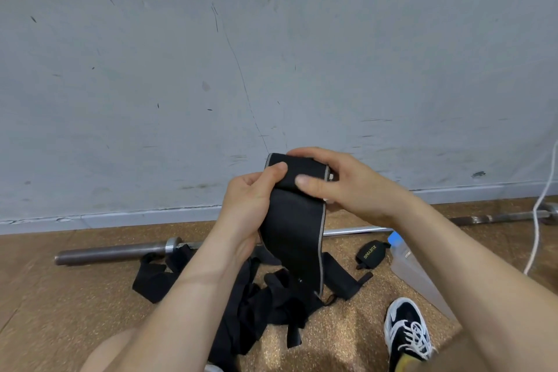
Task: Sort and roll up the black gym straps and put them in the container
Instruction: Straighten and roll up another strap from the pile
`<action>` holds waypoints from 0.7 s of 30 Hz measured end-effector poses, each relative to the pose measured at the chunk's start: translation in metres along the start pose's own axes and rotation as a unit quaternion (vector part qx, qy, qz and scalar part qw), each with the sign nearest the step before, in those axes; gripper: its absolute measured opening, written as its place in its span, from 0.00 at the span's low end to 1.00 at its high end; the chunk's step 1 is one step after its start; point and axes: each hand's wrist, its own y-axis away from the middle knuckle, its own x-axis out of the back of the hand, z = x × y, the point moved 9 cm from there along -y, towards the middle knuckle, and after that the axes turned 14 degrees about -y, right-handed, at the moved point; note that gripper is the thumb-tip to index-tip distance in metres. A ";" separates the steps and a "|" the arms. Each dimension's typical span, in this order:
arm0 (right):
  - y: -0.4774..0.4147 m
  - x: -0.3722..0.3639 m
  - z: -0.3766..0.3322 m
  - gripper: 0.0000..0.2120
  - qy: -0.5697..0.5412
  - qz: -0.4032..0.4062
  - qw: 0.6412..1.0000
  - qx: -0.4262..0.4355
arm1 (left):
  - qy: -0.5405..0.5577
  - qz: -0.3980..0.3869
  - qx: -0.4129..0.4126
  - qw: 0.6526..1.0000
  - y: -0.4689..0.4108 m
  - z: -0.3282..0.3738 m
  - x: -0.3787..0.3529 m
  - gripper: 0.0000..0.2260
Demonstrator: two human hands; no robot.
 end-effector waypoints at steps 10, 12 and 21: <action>0.008 -0.009 -0.021 0.14 0.269 0.090 0.949 0.134 | 0.034 -0.118 -0.012 0.992 0.004 -0.002 -0.027 0.17; 0.011 -0.011 -0.026 0.15 0.258 0.122 0.947 0.147 | 0.058 -0.134 -0.019 0.989 0.007 -0.001 -0.030 0.20; 0.003 0.002 0.001 0.13 0.018 0.180 0.983 0.037 | 0.089 -0.089 -0.082 0.989 0.005 0.006 -0.022 0.15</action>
